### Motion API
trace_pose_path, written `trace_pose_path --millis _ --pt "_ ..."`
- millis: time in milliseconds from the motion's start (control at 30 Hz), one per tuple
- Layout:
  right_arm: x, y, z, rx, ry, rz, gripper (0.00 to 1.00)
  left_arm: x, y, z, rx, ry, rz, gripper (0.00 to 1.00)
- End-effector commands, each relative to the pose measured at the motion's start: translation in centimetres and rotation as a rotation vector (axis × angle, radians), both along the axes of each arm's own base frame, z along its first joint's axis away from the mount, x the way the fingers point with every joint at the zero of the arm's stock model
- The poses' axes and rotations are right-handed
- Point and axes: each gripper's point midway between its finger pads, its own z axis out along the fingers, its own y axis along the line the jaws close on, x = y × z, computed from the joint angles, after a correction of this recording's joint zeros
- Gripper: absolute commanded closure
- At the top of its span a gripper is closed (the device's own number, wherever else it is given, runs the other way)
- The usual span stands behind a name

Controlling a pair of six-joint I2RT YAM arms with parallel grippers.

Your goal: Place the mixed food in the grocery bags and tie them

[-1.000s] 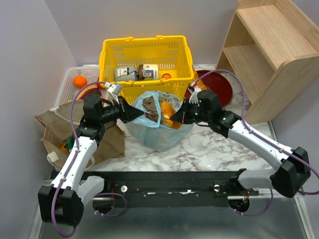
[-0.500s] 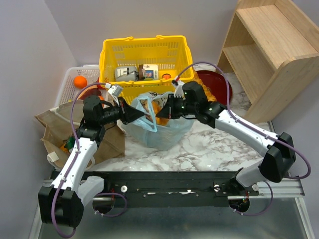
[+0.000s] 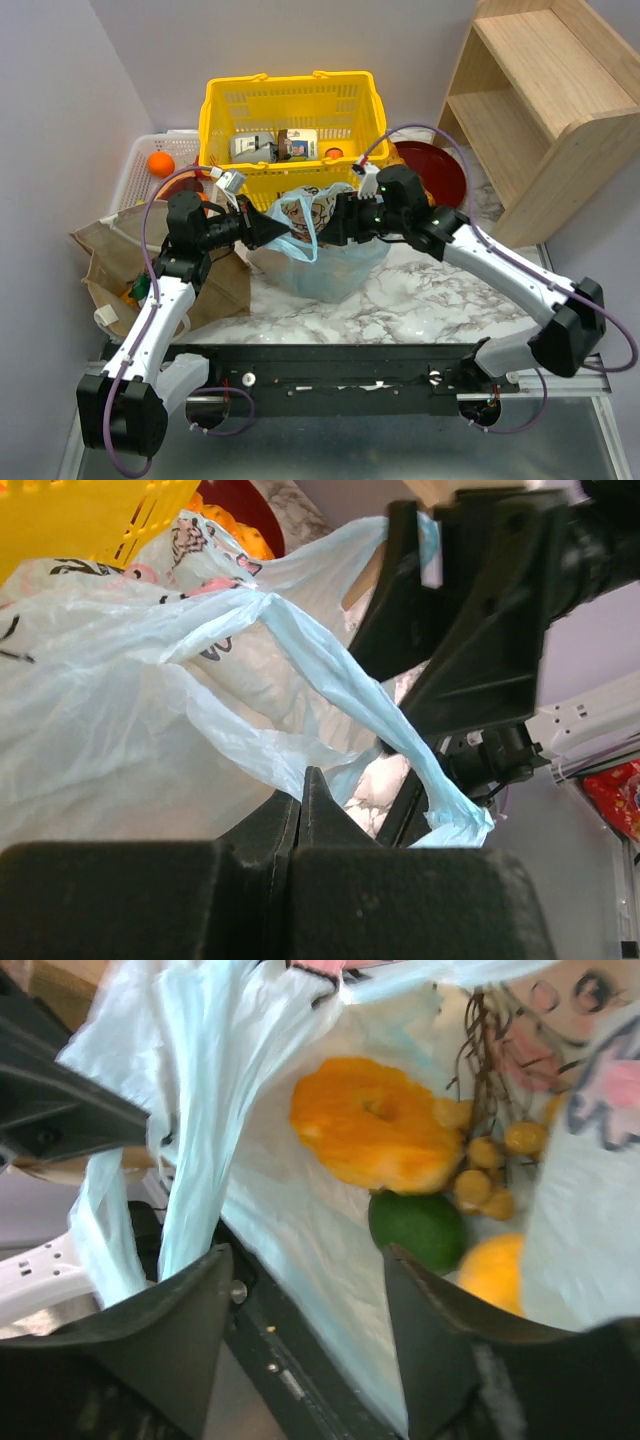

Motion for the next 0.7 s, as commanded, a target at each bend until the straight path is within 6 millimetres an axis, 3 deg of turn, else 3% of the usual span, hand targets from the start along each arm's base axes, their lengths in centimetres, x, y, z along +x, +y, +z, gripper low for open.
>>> trace_pose_path --millis 0,300,667 --pt "-1.6 -2.1 3.6 0.009 -0.234 0.118 0.25 0.7 0.4 -0.3 -0.001 0.008 0.037 1.00" --pt "-3.9 0.0 4.6 -0.034 -0.419 0.290 0.17 0.7 0.3 -0.3 -0.007 0.016 0.032 1.00" --pt "-4.4 3.1 1.4 -0.163 -0.480 0.295 0.16 0.8 0.3 -0.4 -0.005 0.019 0.031 1.00"
